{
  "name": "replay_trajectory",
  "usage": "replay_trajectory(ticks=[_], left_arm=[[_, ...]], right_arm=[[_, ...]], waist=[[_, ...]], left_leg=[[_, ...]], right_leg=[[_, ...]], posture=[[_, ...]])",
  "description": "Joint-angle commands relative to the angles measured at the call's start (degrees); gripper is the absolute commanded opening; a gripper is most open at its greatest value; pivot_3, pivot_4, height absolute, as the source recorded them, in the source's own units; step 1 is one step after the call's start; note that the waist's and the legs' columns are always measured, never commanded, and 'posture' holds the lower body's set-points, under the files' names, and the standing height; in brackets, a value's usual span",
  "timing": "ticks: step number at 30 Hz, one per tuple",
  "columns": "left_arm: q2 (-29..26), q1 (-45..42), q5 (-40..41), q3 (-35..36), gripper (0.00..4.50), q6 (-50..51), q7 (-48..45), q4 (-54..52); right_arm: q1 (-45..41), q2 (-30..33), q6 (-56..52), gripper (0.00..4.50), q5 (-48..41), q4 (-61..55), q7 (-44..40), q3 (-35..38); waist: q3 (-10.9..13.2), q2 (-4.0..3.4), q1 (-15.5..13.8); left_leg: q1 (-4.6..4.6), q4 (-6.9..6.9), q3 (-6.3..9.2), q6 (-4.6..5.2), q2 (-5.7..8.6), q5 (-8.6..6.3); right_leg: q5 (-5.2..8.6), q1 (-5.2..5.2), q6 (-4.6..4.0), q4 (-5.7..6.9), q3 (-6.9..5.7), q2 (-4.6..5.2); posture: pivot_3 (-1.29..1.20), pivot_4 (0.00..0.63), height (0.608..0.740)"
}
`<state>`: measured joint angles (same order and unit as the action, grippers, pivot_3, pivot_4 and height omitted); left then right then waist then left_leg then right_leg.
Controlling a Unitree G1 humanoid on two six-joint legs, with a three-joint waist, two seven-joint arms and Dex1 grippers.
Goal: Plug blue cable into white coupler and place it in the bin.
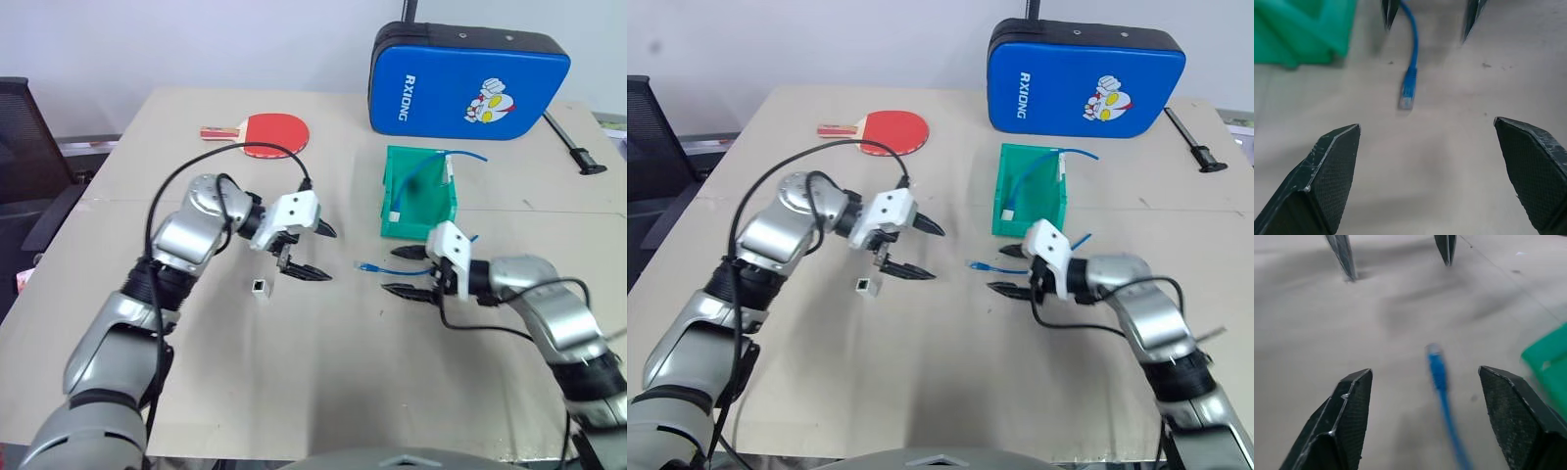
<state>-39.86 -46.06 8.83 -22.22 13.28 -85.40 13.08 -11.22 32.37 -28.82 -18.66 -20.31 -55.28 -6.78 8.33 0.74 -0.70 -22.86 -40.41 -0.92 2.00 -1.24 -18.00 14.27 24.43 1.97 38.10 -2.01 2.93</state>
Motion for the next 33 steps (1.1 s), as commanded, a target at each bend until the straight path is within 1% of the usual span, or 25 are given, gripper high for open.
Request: replay_trajectory(ticks=[1,3,6,9,12,16,17,18,19,23,26,27,31,32,33], left_arm=[[2.4,-1.2,-1.5,-1.3,4.50,-1.3,-0.8,0.6],[4.2,-1.8,-2.2,-1.7,4.50,-1.5,-0.5,1.8],[6.9,-2.8,-3.6,-2.1,4.50,-2.9,0.6,5.3],[8.6,-3.2,-5.0,-2.6,4.50,-4.2,1.2,8.2],[10.0,-3.8,-8.2,-3.7,4.50,-7.2,3.2,11.9],[13.2,-4.5,-10.5,-3.7,4.50,-9.9,5.8,16.8],[13.9,-4.7,-11.5,-3.6,3.98,-11.5,6.9,18.2],[14.7,-5.1,-12.5,-3.5,3.70,-13.3,8.9,20.2],[15.5,-5.4,-13.0,-3.3,3.70,-14.3,10.1,21.8],[17.3,-5.2,-12.9,-3.0,3.70,-15.4,9.4,24.5],[17.4,-5.0,-13.7,-3.6,2.91,-16.5,8.6,26.2],[17.4,-5.0,-13.6,-3.5,2.56,-16.6,8.2,26.4],[17.0,-4.7,-11.1,-2.2,0.56,-14.6,4.6,24.6],[17.2,-4.8,-10.5,-1.7,0.14,-13.9,4.3,24.3],[17.4,-4.9,-9.6,-0.9,0.05,-12.8,4.0,23.8]], right_arm=[[8.1,-0.4,0.1,3.35,-4.7,-8.1,3.3,6.7],[13.5,0.6,2.6,3.35,-4.2,-9.5,3.6,8.2],[18.2,0.9,4.3,3.35,-4.1,-10.0,4.5,9.7],[19.9,0.5,5.4,3.35,-4.4,-10.1,5.9,10.7],[20.4,-0.4,6.3,3.35,-4.7,-9.8,7.2,11.2],[21.2,-0.8,8.0,3.35,-4.2,-8.9,8.1,11.0],[21.3,-0.7,8.3,3.40,-4.0,-8.7,8.2,10.8],[21.3,-0.8,8.5,3.40,-3.9,-8.6,8.5,10.7],[21.3,-0.8,8.5,3.40,-4.0,-8.6,8.8,10.7],[21.7,-0.9,8.6,3.40,-4.0,-9.2,9.7,10.1],[22.2,-0.8,8.5,3.40,-4.2,-9.5,10.3,10.1],[22.3,-0.7,8.4,3.40,-4.2,-9.5,10.3,10.2],[22.5,-0.6,7.8,3.40,-5.2,-9.6,10.3,10.4],[22.5,-0.7,7.6,3.40,-5.7,-9.6,10.3,10.5],[22.5,-0.8,6.8,3.40,-6.6,-9.7,10.3,10.6]], waist=[[0.0,0.00,-0.1],[0.0,0.00,-0.1],[0.0,0.00,0.0],[0.0,0.01,0.1],[0.0,0.02,0.0],[0.0,0.02,-0.2],[0.0,0.03,-0.2],[0.0,0.04,-0.2],[0.0,0.04,-0.2],[0.0,0.05,-0.2],[0.0,0.05,-0.3],[0.0,0.06,-0.3],[0.0,0.07,-0.1],[0.0,0.06,-0.1],[0.0,0.06,0.0]], left_leg=[[0.04,-0.01,-0.04,0.00,0.00,0.00],[0.10,-0.09,-0.03,0.03,0.00,-0.01],[0.21,-0.33,-0.04,0.28,0.00,-0.15],[0.23,-0.71,-0.08,0.30,-0.02,-0.16],[0.27,-0.76,-0.08,0.30,-0.01,-0.16],[0.29,-0.80,-0.02,0.30,0.00,-0.16],[0.27,-0.80,-0.01,0.30,0.00,-0.16],[0.25,-0.80,0.00,0.30,0.00,-0.16],[0.23,-0.80,0.00,0.30,0.00,-0.16],[0.23,-0.81,-0.02,0.31,0.03,-0.16],[0.24,-0.81,0.00,0.31,0.03,-0.16],[0.24,-0.81,0.01,0.31,0.03,-0.16],[0.28,-0.85,-0.01,0.31,0.03,-0.16],[0.28,-0.85,-0.01,0.31,0.03,-0.16],[0.28,-0.85,0.00,0.31,0.02,-0.16]], right_leg=[[0.00,-0.02,0.00,0.01,0.03,0.00],[0.00,-0.09,0.00,0.04,0.04,-0.02],[-0.01,-0.24,0.02,0.13,0.10,-0.06],[0.00,-0.24,0.02,0.43,0.21,-0.11],[0.00,-0.24,0.02,0.54,0.24,-0.14],[0.01,-0.24,0.02,0.70,0.23,-0.16],[0.01,-0.24,0.02,0.70,0.22,-0.15],[0.01,-0.24,0.02,0.67,0.23,-0.15],[0.01,-0.24,0.02,0.65,0.24,-0.14],[0.01,-0.25,0.03,0.63,0.28,-0.12],[0.01,-0.25,0.03,0.66,0.27,-0.12],[0.01,-0.25,0.03,0.67,0.26,-0.12],[0.01,-0.27,0.03,0.72,0.29,-0.13],[0.01,-0.27,0.03,0.72,0.29,-0.14],[0.01,-0.27,0.03,0.72,0.29,-0.14]], posture=[[0.00,0.150,0.681],[0.00,0.150,0.681],[0.00,0.150,0.681],[0.00,0.150,0.681],[0.00,0.150,0.681],[0.00,0.150,0.681],[0.00,0.150,0.681],[0.00,0.150,0.681],[0.00,0.150,0.681],[0.00,0.150,0.681],[0.00,0.150,0.681],[0.00,0.150,0.681],[0.00,0.150,0.681],[0.00,0.150,0.681],[0.00,0.150,0.681]])
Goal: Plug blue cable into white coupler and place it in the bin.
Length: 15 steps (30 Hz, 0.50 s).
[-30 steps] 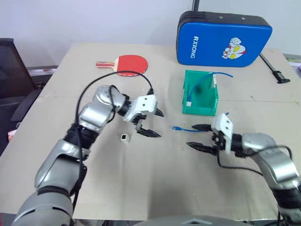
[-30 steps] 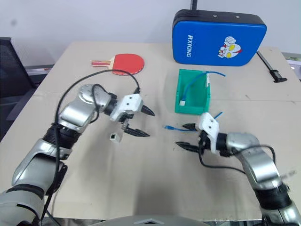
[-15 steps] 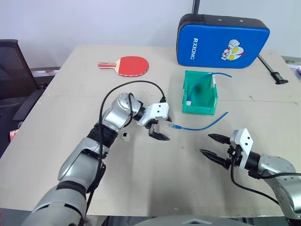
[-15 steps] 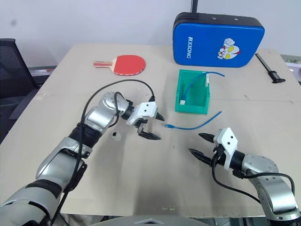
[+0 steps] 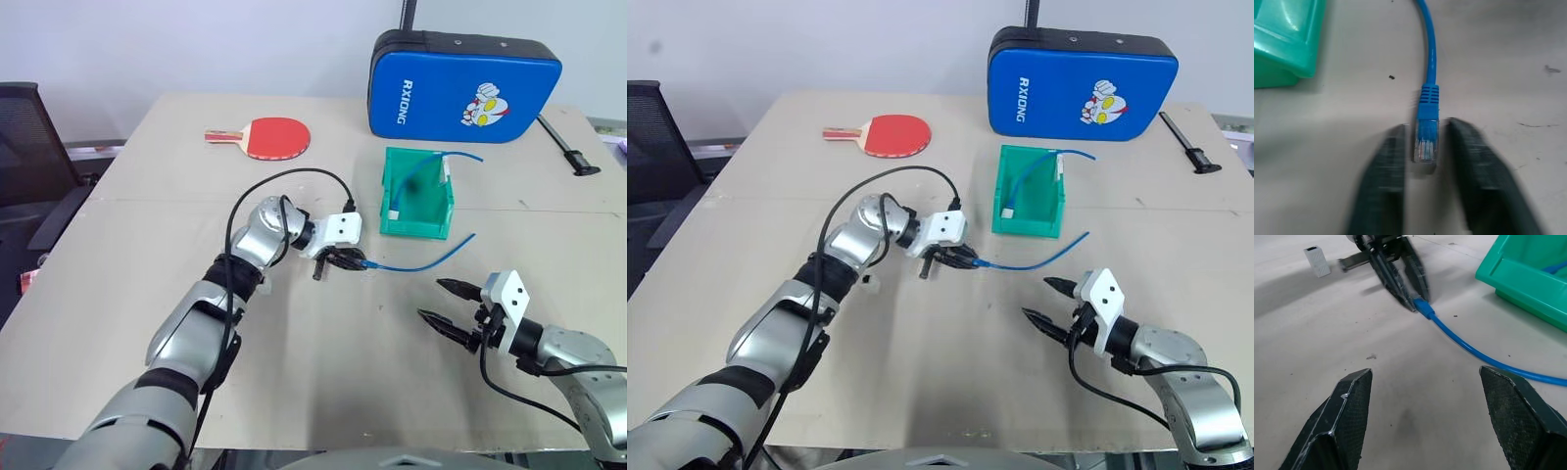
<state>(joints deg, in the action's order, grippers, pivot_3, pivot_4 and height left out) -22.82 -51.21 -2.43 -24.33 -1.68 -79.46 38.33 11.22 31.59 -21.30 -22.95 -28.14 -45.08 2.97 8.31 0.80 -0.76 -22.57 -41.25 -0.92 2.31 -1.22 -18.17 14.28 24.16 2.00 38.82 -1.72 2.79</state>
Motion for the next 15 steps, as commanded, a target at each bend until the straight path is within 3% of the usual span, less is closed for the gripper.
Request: replay_trajectory(ticks=[1,9,15], left_arm=[[0.6,0.2,2.8,2.1,0.05,3.9,-2.1,-2.2],[3.3,1.0,25.0,13.9,0.05,40.7,-4.4,-19.1],[4.5,1.9,36.8,19.8,0.05,57.1,0.8,-27.3]], right_arm=[[0.1,0.2,-2.2,3.40,-3.5,-2.2,0.0,0.9],[-3.2,-5.9,-15.7,3.40,-25.1,-3.0,6.0,5.6],[-11.6,-14.8,-18.7,3.40,-40.7,-3.1,16.5,7.9]], waist=[[0.0,0.00,0.0],[0.0,0.01,0.3],[0.0,-0.01,0.4]], left_leg=[[0.00,0.00,0.00,0.00,0.00,0.00],[-0.14,0.00,0.15,-0.01,-0.06,0.00],[-0.02,-0.01,0.18,-0.03,-0.10,0.02]], right_leg=[[0.00,0.00,0.00,0.00,-0.01,-0.01],[0.00,0.03,0.00,-0.04,-0.07,0.02],[0.00,0.01,-0.01,0.09,0.00,-0.02]], posture=[[0.00,0.150,0.681],[0.00,0.150,0.681],[0.00,0.150,0.681]])
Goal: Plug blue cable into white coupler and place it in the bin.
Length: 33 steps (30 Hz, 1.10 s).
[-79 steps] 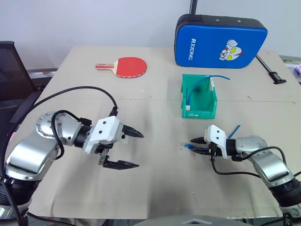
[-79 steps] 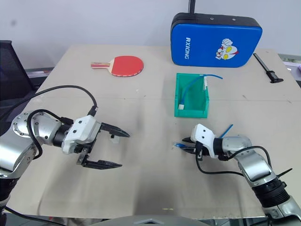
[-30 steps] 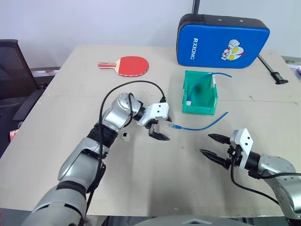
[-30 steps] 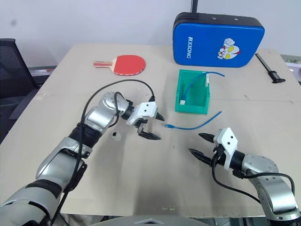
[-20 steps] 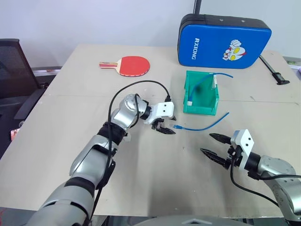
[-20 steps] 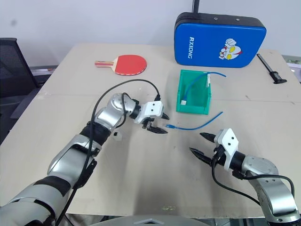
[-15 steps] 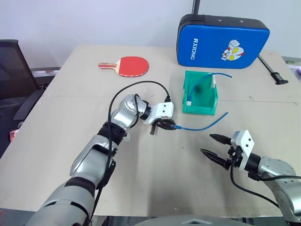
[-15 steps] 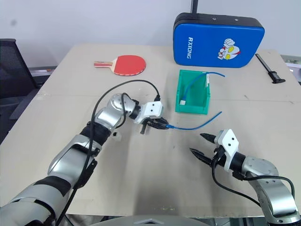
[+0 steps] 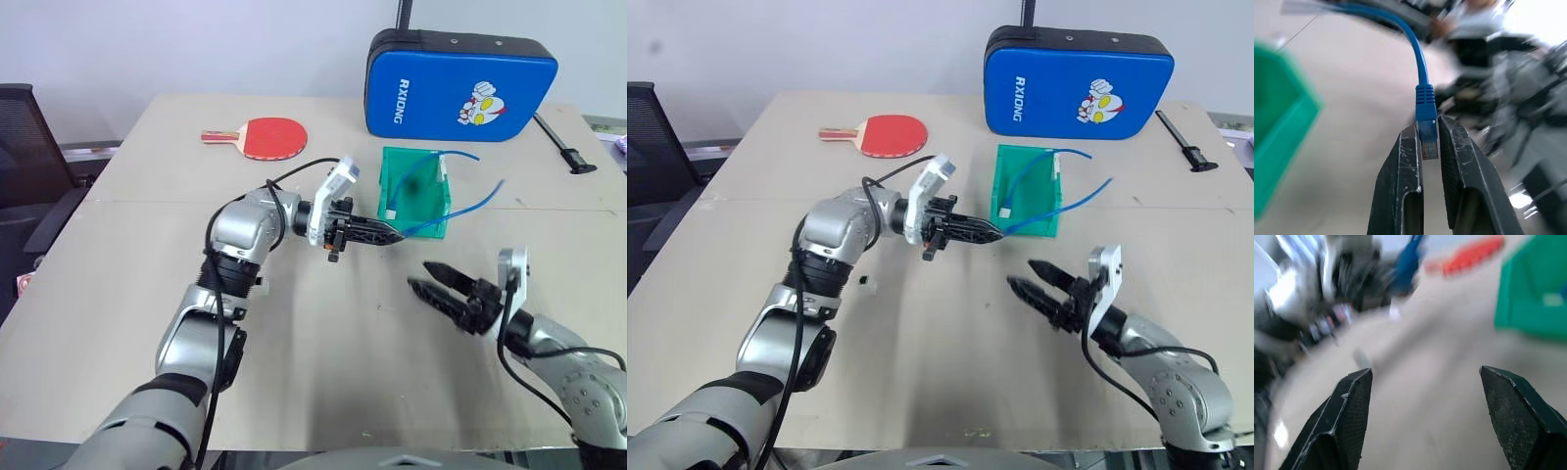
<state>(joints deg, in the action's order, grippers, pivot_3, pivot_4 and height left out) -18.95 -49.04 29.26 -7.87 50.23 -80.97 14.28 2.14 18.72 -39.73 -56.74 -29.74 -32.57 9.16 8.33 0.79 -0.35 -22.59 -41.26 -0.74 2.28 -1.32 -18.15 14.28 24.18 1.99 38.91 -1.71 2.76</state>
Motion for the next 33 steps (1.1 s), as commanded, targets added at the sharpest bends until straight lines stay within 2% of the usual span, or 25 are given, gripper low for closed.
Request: replay_trajectory(ticks=[1,7,15,19,20,21,23,24,33], left_arm=[[0.9,-0.5,6.1,4.4,0.05,6.3,3.5,-3.2],[0.8,-0.4,8.5,5.4,0.05,8.6,6.8,-3.4],[1.4,-0.1,9.8,4.7,0.05,8.3,8.4,-3.8],[1.7,-0.2,10.5,4.7,0.00,8.2,9.1,-3.8],[1.7,-0.2,10.5,4.6,0.00,8.2,9.1,-3.8],[1.7,-0.3,10.6,4.6,0.00,8.1,9.2,-3.7],[1.7,-0.3,10.7,4.6,0.00,8.1,9.3,-3.6],[1.8,-0.3,10.8,4.6,0.00,8.0,9.5,-3.6],[1.5,0.9,10.5,3.5,0.00,4.7,7.8,-4.3]], right_arm=[[-3.5,-2.8,-0.3,3.40,-8.9,-1.4,5.2,2.0],[-6.8,-3.4,-0.2,3.40,-16.0,-1.9,10.1,2.3],[-10.2,-1.8,-0.1,3.40,-18.0,-1.9,13.0,0.9],[-10.8,-1.3,-0.1,2.25,-17.7,-1.8,13.4,0.2],[-11.0,-1.4,0.1,1.65,-17.5,-1.7,13.6,0.1],[-11.1,-1.4,0.3,1.35,-17.4,-1.7,13.7,0.0],[-11.2,-1.3,0.4,0.27,-17.4,-1.6,13.7,-0.1],[-11.2,-1.2,0.4,0.06,-17.5,-1.6,13.8,-0.1],[-11.2,-1.1,0.1,0.06,-20.0,-1.8,14.2,0.2]], waist=[[0.0,0.00,-0.1],[0.0,-0.01,-0.4],[0.0,-0.01,-0.3],[0.0,-0.01,-0.3],[0.0,-0.01,-0.3],[0.0,-0.01,-0.3],[0.0,-0.01,-0.4],[0.0,-0.01,-0.3],[0.0,-0.01,-0.3]], left_leg=[[0.00,0.00,0.01,-0.01,0.01,0.00],[-0.04,0.00,-0.07,-0.12,0.08,0.07],[-0.05,0.02,-0.07,-0.02,0.07,0.01],[-0.03,0.02,-0.08,-0.01,0.06,0.01],[-0.04,0.03,-0.09,-0.01,0.06,0.01],[-0.04,0.03,-0.10,-0.01,0.06,0.01],[-0.04,0.02,-0.12,-0.02,0.06,0.01],[-0.04,0.02,-0.12,-0.02,0.07,0.01],[-0.04,0.03,-0.12,-0.01,0.06,0.00]], right_leg=[[0.00,0.00,0.00,0.00,0.00,0.00],[0.00,0.00,0.01,-0.08,0.07,0.02],[0.00,0.01,0.00,-0.09,0.12,-0.02],[0.00,0.01,0.00,-0.08,0.13,-0.04],[0.00,0.01,0.00,-0.08,0.15,-0.04],[0.00,0.01,0.00,-0.08,0.15,-0.04],[0.00,0.01,0.00,-0.10,0.17,-0.03],[0.00,0.01,0.00,-0.10,0.18,-0.02],[0.00,0.02,0.00,-0.10,0.18,-0.03]], posture=[[0.00,0.150,0.681],[0.00,0.150,0.681],[0.00,0.150,0.681],[0.00,0.150,0.681],[0.00,0.150,0.681],[0.00,0.150,0.681],[0.00,0.150,0.681],[0.00,0.150,0.681],[0.00,0.150,0.681]])
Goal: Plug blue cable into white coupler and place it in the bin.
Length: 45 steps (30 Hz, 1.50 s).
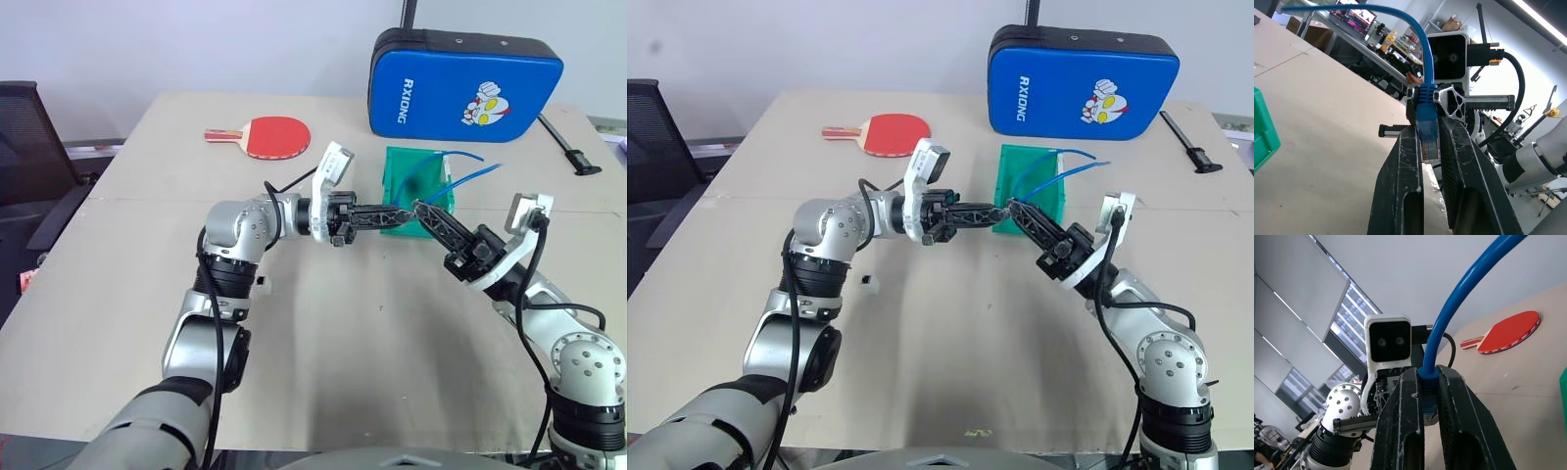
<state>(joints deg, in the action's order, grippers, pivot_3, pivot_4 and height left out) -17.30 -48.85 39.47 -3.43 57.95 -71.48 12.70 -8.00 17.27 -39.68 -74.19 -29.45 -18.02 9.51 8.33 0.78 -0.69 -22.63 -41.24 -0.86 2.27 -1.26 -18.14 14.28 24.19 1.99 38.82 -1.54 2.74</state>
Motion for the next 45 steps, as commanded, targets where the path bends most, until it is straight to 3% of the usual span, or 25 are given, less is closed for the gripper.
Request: replay_trajectory(ticks=[1,3,7,9,14,18,22,28,31,34,45], left_arm=[[-0.4,1.1,-0.3,-1.5,0.47,-4.4,-2.1,-3.3],[0.2,1.1,-0.5,-0.5,1.27,-5.2,0.4,-3.4],[-1.8,2.0,-0.8,-0.5,3.27,-8.1,1.3,-8.5],[-3.5,1.7,0.7,1.4,3.27,-7.7,3.0,-13.5],[-5.2,1.7,5.2,11.3,3.27,-5.4,18.0,-29.7],[-3.0,9.2,2.5,17.8,3.27,-6.4,36.3,-43.0],[-2.0,25.4,-11.9,17.3,3.27,-11.6,52.4,-51.8],[-2.9,57.1,-26.6,8.8,3.27,-28.9,55.1,-64.2],[-1.7,67.7,-31.7,5.9,3.27,-37.5,56.1,-62.3],[0.1,72.5,-34.6,4.8,3.27,-43.8,57.3,-56.5],[6.1,69.9,-35.5,4.6,3.27,-55.0,59.0,-36.1]], right_arm=[[-0.9,0.6,-0.1,0.01,-2.9,-2.1,-0.5,0.0],[-0.6,0.8,0.0,0.00,-3.4,-1.8,-0.6,0.3],[-0.9,1.5,0.5,0.00,-4.8,-0.6,0.1,1.8],[-1.0,2.1,0.6,0.00,-5.3,-0.1,0.3,2.6],[-0.7,3.6,1.0,0.00,-4.6,0.8,0.0,3.8],[-0.7,3.5,1.6,0.00,-1.6,2.8,-2.0,3.1],[-2.0,3.6,1.6,0.00,1.7,5.5,-5.2,1.5],[-3.4,4.1,0.6,0.00,3.5,7.8,-8.0,0.7],[-3.4,4.0,0.2,0.00,3.3,7.5,-7.8,0.9],[-3.1,3.7,-0.1,0.00,3.3,6.7,-7.1,0.8],[-1.9,2.5,0.1,0.00,3.3,4.7,-4.5,0.8]], waist=[[0.0,0.00,0.0],[0.0,0.00,-0.1],[0.0,0.00,0.0],[0.0,0.00,0.0],[0.0,0.00,0.0],[0.0,-0.02,0.0],[0.0,-0.01,0.1],[0.0,0.03,-0.3],[0.0,-0.02,-0.5],[0.0,-0.03,-0.4],[0.0,-0.03,-0.1]], left_leg=[[0.00,0.00,0.00,0.00,0.00,0.00],[0.00,0.01,-0.01,0.00,0.00,0.00],[-0.02,0.01,-0.01,0.01,0.00,-0.01],[-0.02,0.01,-0.01,0.01,-0.01,-0.01],[-0.03,0.07,0.03,0.00,-0.05,-0.01],[0.03,0.11,0.01,0.00,-0.03,-0.01],[0.18,0.12,-0.17,0.01,-0.02,-0.01],[0.12,0.18,-0.17,-0.01,-0.03,-0.01],[0.10,0.18,-0.13,0.01,0.00,-0.03],[0.08,0.17,-0.14,0.04,0.04,-0.04],[0.02,0.14,-0.15,0.11,-0.02,-0.05]], right_leg=[[0.00,0.00,0.00,0.00,0.01,0.00],[0.00,0.00,0.00,-0.01,0.01,0.00],[0.00,0.00,0.00,-0.03,0.04,0.01],[0.00,0.00,0.00,-0.04,0.06,0.02],[0.00,0.03,0.00,-0.05,0.22,0.09],[0.00,0.00,0.00,-0.06,0.27,0.27],[-0.01,-0.02,0.01,-0.01,0.48,0.25],[0.00,0.03,-0.01,-0.09,0.64,0.21],[0.00,-0.02,-0.04,-0.19,0.72,0.29],[0.12,-0.03,-0.24,-0.23,0.74,0.36],[0.00,0.01,0.00,-0.21,0.61,0.03]], posture=[[0.00,0.150,0.681],[0.00,0.150,0.681],[0.00,0.150,0.681],[0.00,0.150,0.681],[0.00,0.150,0.681],[0.00,0.150,0.681],[0.00,0.150,0.681],[0.00,0.150,0.681],[0.00,0.150,0.681],[0.00,0.150,0.681],[0.00,0.150,0.681]])
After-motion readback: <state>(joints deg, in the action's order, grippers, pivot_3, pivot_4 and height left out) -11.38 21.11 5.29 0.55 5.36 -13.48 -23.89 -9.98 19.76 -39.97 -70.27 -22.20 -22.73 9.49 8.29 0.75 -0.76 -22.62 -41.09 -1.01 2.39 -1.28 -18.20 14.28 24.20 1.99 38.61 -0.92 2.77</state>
